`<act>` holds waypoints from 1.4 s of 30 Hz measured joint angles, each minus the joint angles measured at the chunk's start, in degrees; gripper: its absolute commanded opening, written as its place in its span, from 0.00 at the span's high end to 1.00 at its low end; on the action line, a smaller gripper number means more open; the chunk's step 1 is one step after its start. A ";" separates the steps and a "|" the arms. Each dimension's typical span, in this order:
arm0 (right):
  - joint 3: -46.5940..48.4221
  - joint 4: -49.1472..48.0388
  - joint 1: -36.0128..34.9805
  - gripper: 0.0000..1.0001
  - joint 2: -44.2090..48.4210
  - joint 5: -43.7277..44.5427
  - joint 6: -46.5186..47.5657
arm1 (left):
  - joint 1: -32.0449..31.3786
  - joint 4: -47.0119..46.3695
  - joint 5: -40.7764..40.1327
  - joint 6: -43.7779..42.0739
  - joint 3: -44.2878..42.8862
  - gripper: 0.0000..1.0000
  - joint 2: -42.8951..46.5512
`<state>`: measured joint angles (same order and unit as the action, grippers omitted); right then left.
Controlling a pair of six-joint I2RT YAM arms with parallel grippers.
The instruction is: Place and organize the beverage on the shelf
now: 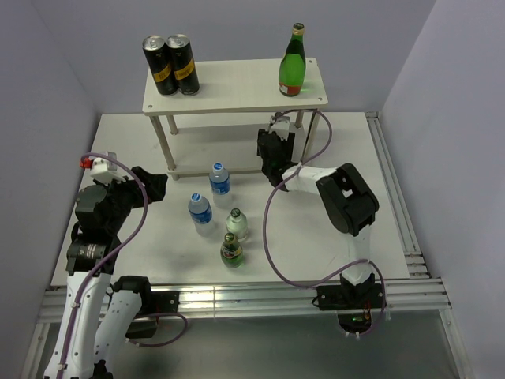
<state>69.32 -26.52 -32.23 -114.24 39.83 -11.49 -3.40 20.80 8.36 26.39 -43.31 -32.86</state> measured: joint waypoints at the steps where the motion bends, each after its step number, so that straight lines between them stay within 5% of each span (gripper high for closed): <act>1: 0.39 0.00 0.20 1.00 -0.28 0.02 0.02 | 0.00 -0.02 0.00 -0.02 0.00 0.01 0.00; 9: 1.55 1.66 1.92 1.00 -0.59 0.09 -0.07 | 0.00 -0.02 0.00 -0.04 0.00 0.01 0.00; 15: 3.65 4.72 2.16 0.52 -1.14 -0.57 -1.09 | 0.00 -0.02 0.00 -0.07 0.00 0.01 0.00; 37: 4.37 5.11 2.27 0.11 -1.14 -1.01 -1.51 | 0.00 0.00 -0.04 -0.22 0.00 0.01 0.04; 42: 5.07 5.14 2.25 0.10 -1.11 -1.40 -1.49 | 0.00 0.00 -0.04 -0.22 0.00 0.01 0.15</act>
<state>74.39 -21.39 -29.98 -115.35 38.44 -12.97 -3.40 20.80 8.32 26.17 -43.31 -32.71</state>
